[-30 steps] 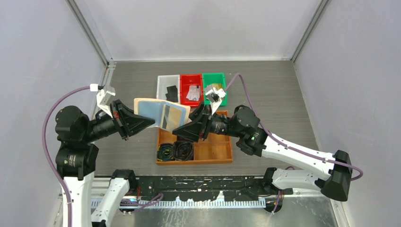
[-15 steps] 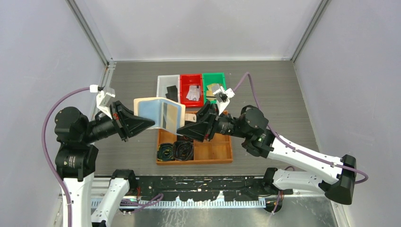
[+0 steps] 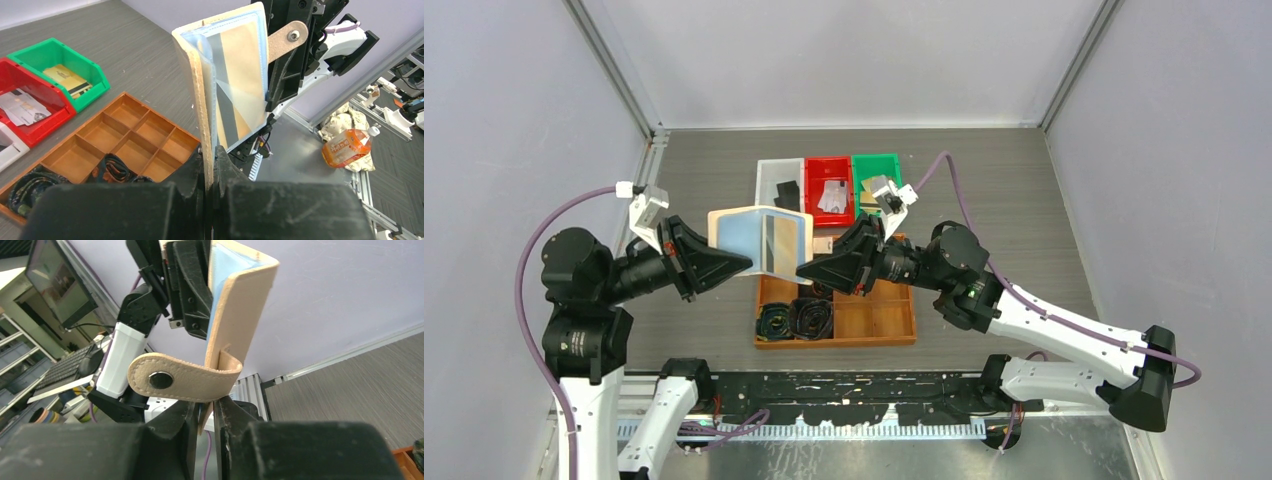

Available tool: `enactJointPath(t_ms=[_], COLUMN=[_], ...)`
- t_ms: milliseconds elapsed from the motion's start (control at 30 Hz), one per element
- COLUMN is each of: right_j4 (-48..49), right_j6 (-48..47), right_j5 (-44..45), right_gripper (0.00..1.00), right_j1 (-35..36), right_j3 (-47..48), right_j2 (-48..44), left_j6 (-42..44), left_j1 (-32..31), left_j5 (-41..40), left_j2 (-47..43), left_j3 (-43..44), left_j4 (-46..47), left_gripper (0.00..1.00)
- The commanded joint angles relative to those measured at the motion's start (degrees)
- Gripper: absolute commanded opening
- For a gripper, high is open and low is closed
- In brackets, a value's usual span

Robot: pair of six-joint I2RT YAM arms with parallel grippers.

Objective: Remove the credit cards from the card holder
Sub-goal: Remove the credit card from the card holder.

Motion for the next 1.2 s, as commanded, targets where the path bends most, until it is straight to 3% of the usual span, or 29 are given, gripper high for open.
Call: enactJointPath(t_ms=[0, 200, 567, 667, 700, 800, 967, 1167], right_j4=[7.6, 7.4, 2.2, -3.1, -5.2, -8.0, -9.3, -8.6], right_j6=[1.4, 1.8, 0.1, -0.7, -1.3, -1.9, -2.2, -1.6], right_j5=[-4.3, -4.7, -0.1, 3.8, 5.1, 8.6, 12.9, 12.3], right_gripper=[0.25, 0.28, 0.08, 0.04, 0.06, 0.26, 0.28, 0.42], right_j1=[0.1, 0.1, 0.1, 0.2, 0.3, 0.6, 1.2, 3.0], right_j3=[2.4, 3.1, 4.0, 5.8, 6.4, 6.7, 6.8, 9.4], right_j2=[-0.2, 0.5, 0.4, 0.8, 1.0, 0.9, 0.6, 4.1], left_j6=[-1.2, -1.6, -2.7, -3.1, -3.2, -3.0, -1.9, -0.2], left_j1=[0.1, 0.1, 0.1, 0.1, 0.1, 0.1, 0.1, 0.1], left_j5=[2.3, 2.2, 2.4, 2.4, 2.4, 2.3, 2.1, 2.0], left_j2=[-0.7, -0.7, -0.7, -0.8, -0.8, -1.1, -1.2, -1.3], left_j3=[-0.2, -0.2, -0.2, -0.1, -0.1, -0.4, -0.6, -1.1], left_j4=[2.6, 2.8, 3.6, 4.2, 4.2, 4.1, 3.8, 3.1], left_gripper=[0.0, 0.0, 0.0, 0.0, 0.0, 0.0, 0.0, 0.0])
